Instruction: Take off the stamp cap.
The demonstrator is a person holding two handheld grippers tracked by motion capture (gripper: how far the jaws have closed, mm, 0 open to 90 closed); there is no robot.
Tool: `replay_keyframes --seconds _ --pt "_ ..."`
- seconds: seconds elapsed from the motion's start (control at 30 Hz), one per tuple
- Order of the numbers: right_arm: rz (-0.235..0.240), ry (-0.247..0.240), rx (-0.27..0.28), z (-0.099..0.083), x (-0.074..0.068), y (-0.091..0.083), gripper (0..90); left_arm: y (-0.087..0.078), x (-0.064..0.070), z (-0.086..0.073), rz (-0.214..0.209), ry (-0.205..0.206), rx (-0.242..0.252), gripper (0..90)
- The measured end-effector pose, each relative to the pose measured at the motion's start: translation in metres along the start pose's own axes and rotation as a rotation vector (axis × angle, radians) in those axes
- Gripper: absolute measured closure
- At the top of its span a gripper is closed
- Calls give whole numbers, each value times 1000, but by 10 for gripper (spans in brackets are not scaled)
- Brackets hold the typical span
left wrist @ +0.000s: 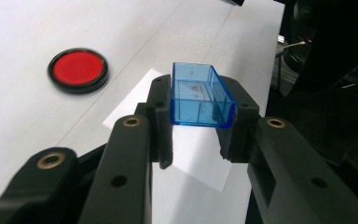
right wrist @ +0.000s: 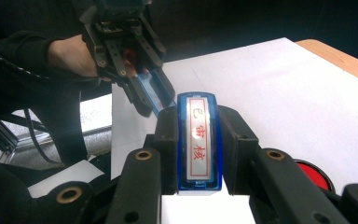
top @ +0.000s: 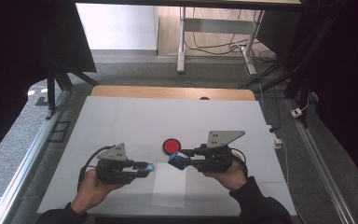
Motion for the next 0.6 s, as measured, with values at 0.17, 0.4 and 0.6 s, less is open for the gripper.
replay_keyframes --seconds 0.17,0.4,0.6 --pt "-15 2 -19 -2 2 0 717 -14 -5 -11 50 -58 13 685" --pt "-33 5 -31 -4 4 0 717 -31 -9 -25 115 -87 46 685" --pt "-51 11 -42 -5 6 0 717 -42 -12 -36 163 -117 60 685"
Point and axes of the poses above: each handheld gripper's, and its own axes: y roughly forward along the jaws, z roughly out of its top, x roughly to its right, the point moved 8 cm from there along y, roughly forward along the jaws, and after that the axes turned 15 degrees about -y, right-handed, at the moved point
